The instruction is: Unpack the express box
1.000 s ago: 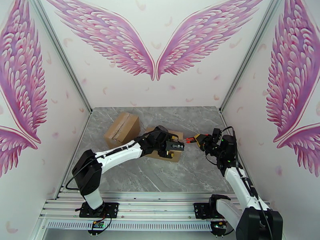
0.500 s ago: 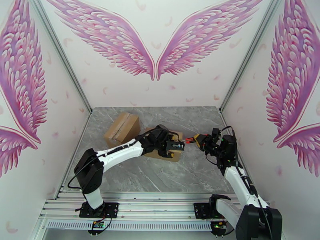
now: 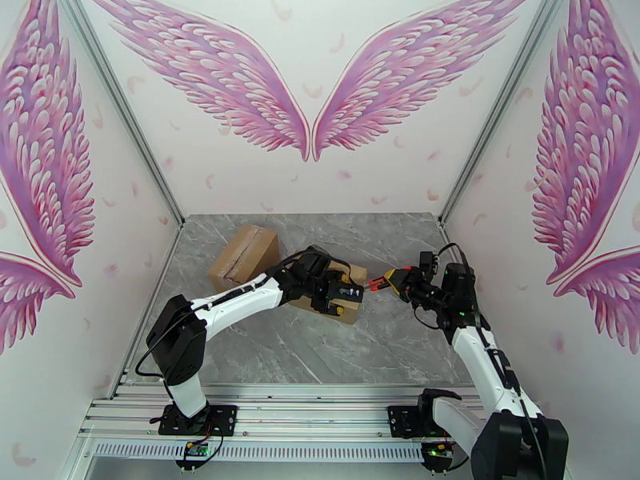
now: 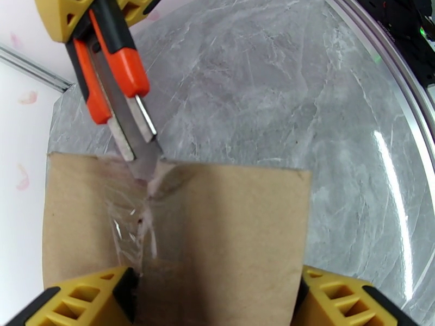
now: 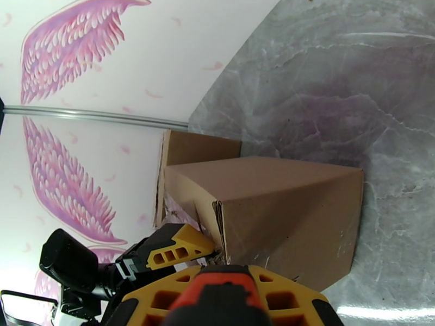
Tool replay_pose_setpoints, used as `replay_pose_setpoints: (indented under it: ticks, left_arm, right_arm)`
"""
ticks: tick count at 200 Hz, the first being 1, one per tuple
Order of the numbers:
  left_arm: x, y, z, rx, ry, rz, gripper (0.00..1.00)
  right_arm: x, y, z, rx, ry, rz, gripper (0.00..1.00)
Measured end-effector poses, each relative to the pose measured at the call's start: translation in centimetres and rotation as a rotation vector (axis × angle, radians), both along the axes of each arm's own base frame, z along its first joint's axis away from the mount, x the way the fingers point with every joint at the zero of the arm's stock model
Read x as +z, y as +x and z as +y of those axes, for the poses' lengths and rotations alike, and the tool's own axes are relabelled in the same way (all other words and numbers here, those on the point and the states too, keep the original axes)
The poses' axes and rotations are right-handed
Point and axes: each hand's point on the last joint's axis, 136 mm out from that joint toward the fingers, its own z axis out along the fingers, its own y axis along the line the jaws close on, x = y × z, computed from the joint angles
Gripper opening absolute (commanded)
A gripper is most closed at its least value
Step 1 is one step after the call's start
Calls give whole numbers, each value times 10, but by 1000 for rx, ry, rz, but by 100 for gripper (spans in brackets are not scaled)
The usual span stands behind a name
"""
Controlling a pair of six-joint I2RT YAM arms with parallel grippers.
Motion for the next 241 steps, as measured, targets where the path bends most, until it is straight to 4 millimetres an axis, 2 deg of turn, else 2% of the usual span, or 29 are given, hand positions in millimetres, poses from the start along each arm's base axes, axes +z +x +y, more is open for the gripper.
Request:
replay_pose_setpoints:
  ticks: [91, 157, 241]
  left_arm:
    - [0, -5, -1, -37, -7, 5, 71]
    - [9, -8, 3, -46, -31, 3, 69]
    - [11, -8, -1, -68, -52, -1, 68]
  right_arm:
    - [9, -4, 4, 82, -71, -13, 0]
    - [19, -7, 8, 125, -55, -28, 0]
    - [23, -11, 2, 113, -52, -24, 0]
